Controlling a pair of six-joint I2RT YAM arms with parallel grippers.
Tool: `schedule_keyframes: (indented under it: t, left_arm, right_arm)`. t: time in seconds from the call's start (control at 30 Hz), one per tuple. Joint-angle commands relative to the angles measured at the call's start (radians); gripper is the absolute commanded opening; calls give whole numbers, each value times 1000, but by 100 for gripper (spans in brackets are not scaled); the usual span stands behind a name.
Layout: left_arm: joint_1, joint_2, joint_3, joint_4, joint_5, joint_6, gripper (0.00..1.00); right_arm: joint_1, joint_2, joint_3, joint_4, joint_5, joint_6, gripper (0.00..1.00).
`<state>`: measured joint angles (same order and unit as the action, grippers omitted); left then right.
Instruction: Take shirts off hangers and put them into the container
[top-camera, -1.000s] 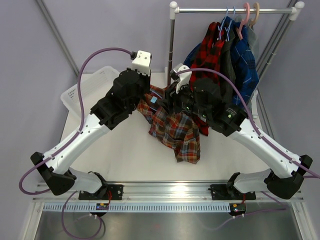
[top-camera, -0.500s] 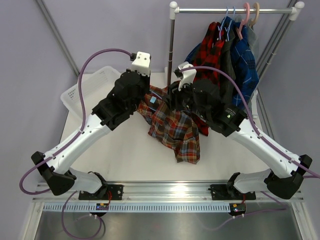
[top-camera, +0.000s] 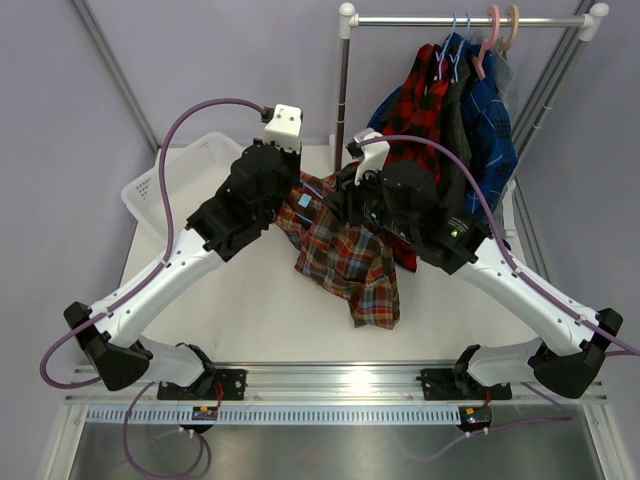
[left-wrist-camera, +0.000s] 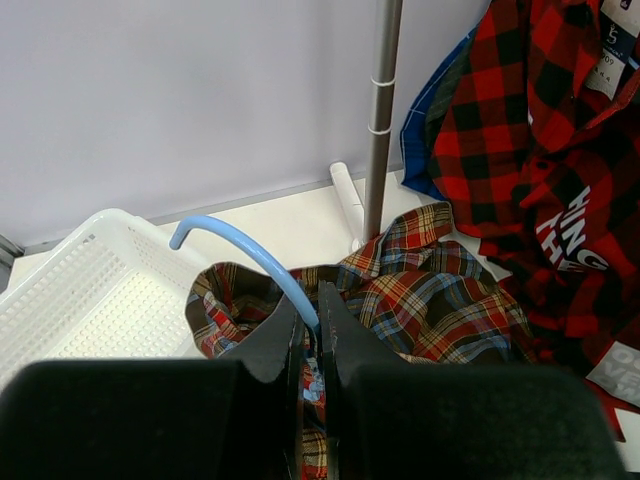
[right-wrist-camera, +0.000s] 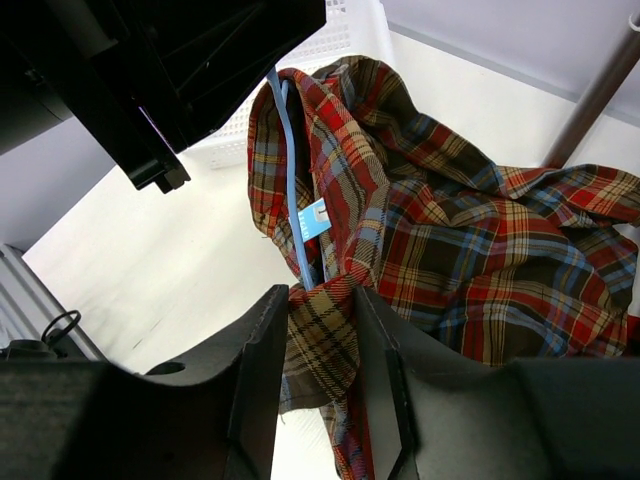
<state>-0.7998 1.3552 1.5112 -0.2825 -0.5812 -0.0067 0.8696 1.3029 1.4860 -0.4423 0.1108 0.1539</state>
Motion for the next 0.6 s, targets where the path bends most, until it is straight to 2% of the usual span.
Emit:
schedule_keyframes:
  t: [0.0,0.17,0.23,0.27,0.3,0.57]
  left_arm:
    - [-3,-21,7,103,-29,-1,0]
    - [-3,-22,6,105,-40,-1,0]
    - [-3,-28,1,114,-48,23,0]
    - [-3,-27,-2,117,-49,27,0]
    - [-3,-28,-5,123,-58,31,0]
    - [30,-44,0,149,-106,67,0]
  right_arm:
    - [11,1,-3,16,-14,6,39]
    - [11,4,-3,16,-13,6,23]
    - [11,7,-1,8,-5,3,13]
    - [11,7,-1,5,6,1,3]
    - [11,4,-3,-2,10,1,0]
    - [11,-111,-104,-3,91,-8,0]
